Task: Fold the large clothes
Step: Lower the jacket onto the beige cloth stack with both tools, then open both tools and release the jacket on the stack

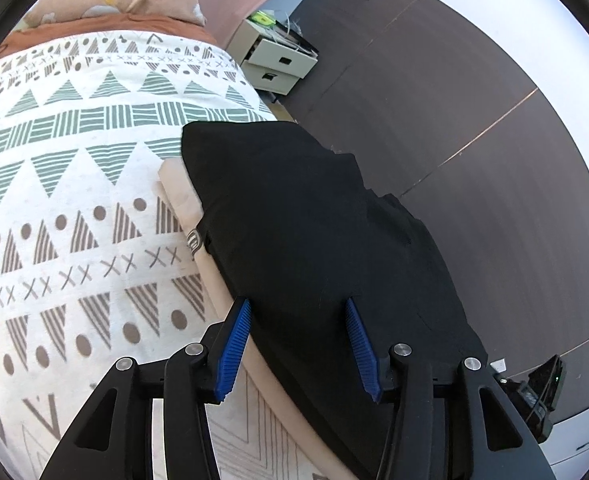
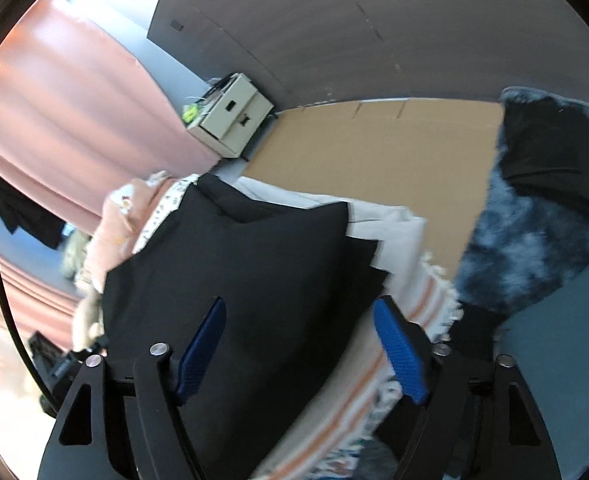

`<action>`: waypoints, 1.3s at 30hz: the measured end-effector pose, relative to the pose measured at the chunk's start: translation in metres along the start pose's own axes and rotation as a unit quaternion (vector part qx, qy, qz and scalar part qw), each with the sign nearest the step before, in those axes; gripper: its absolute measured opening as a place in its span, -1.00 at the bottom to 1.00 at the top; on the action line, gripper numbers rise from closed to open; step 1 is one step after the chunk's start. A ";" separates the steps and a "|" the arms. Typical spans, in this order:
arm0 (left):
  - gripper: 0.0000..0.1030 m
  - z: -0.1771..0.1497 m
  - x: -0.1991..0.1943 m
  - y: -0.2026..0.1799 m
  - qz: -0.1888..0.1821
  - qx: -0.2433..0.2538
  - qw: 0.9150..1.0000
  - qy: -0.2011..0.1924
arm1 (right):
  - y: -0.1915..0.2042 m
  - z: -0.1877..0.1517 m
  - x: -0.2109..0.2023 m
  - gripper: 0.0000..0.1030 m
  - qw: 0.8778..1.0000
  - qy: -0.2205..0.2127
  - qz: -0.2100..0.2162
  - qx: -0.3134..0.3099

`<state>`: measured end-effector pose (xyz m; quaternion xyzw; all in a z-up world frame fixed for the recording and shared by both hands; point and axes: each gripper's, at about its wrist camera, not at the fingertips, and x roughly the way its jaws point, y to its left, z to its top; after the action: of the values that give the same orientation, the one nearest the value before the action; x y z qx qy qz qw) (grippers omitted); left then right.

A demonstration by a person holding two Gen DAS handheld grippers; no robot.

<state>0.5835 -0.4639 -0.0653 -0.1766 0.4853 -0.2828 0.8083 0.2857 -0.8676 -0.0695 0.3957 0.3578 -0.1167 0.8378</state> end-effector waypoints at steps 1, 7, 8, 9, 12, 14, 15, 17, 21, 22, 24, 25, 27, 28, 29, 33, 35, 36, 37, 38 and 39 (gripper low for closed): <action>-0.02 0.003 0.003 -0.001 0.002 0.003 1.000 0.001 | 0.003 0.002 0.005 -0.59 1.000 -0.001 -0.006 -0.005; -0.01 0.016 0.024 -0.012 0.002 0.027 1.000 0.004 | -0.001 0.011 0.006 -0.89 0.999 -0.039 -0.004 -0.002; -0.01 0.018 0.028 -0.016 0.006 0.033 0.999 0.003 | -0.004 0.011 0.007 -0.89 0.999 -0.045 -0.011 0.004; 0.00 0.019 0.031 -0.020 0.011 0.041 0.999 0.003 | -0.007 0.011 0.007 -0.89 0.999 -0.049 -0.018 0.007; 0.08 0.024 0.037 -0.030 0.032 0.069 0.997 0.007 | -0.012 0.011 0.010 -0.89 0.998 -0.050 -0.028 0.016; 0.14 0.027 0.035 -0.032 0.046 0.078 0.996 0.007 | -0.013 0.009 0.010 -0.89 0.998 -0.051 -0.034 0.014; 0.19 0.029 0.032 -0.031 0.057 0.079 0.995 0.003 | -0.012 0.008 0.010 -0.89 0.998 -0.051 -0.037 0.012; 0.50 0.034 0.018 -0.027 0.095 0.073 0.993 -0.024 | -0.011 0.008 0.009 -0.89 0.998 -0.051 -0.045 0.010; 0.54 0.031 -0.009 -0.022 0.075 0.084 0.993 -0.021 | -0.010 0.007 0.000 -0.71 0.997 -0.042 -0.063 0.025; 0.55 0.028 -0.017 -0.023 0.080 0.091 0.992 -0.025 | -0.011 0.006 -0.002 -0.64 0.997 -0.042 -0.066 0.028; 0.58 0.020 -0.034 -0.026 0.081 0.104 0.991 -0.035 | -0.009 0.002 -0.010 -0.49 0.996 -0.040 -0.075 0.030; 0.65 0.017 -0.044 -0.025 0.078 0.104 0.991 -0.037 | -0.008 -0.001 -0.013 -0.31 0.996 -0.039 -0.075 0.030; 0.72 0.013 -0.060 -0.022 0.074 0.098 0.992 -0.041 | -0.002 -0.008 -0.023 -0.05 0.997 -0.041 -0.068 0.026; 0.75 0.009 -0.070 -0.021 0.071 0.095 0.992 -0.043 | 0.003 -0.013 -0.029 0.08 0.997 -0.043 -0.066 0.022; 0.80 0.005 -0.079 -0.020 0.070 0.091 0.992 -0.045 | 0.008 -0.017 -0.035 0.13 0.997 -0.044 -0.065 0.017; 0.86 -0.014 -0.118 -0.018 0.079 0.099 0.990 -0.054 | 0.025 -0.034 -0.053 0.29 0.997 -0.046 -0.068 0.001; 0.94 -0.028 -0.142 -0.017 0.083 0.107 0.989 -0.059 | 0.035 -0.046 -0.063 0.37 0.996 -0.051 -0.073 -0.012; 0.95 -0.036 -0.156 -0.015 0.087 0.112 0.988 -0.060 | 0.041 -0.054 -0.069 0.47 0.996 -0.055 -0.073 -0.020; 0.95 -0.042 -0.168 -0.012 0.092 0.117 0.987 -0.061 | 0.045 -0.061 -0.072 0.56 0.995 -0.056 -0.074 -0.026; 0.95 -0.050 -0.184 -0.010 0.098 0.123 0.985 -0.066 | 0.050 -0.070 -0.077 0.57 0.995 -0.057 -0.075 -0.034; 0.96 -0.058 -0.197 -0.007 0.104 0.128 0.984 -0.071 | 0.055 -0.077 -0.079 0.57 0.995 -0.057 -0.076 -0.042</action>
<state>0.4578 -0.3462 0.0466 -0.0398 0.4017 -0.2438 0.8818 0.2158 -0.7805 -0.0161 0.3249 0.3433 -0.1872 0.8611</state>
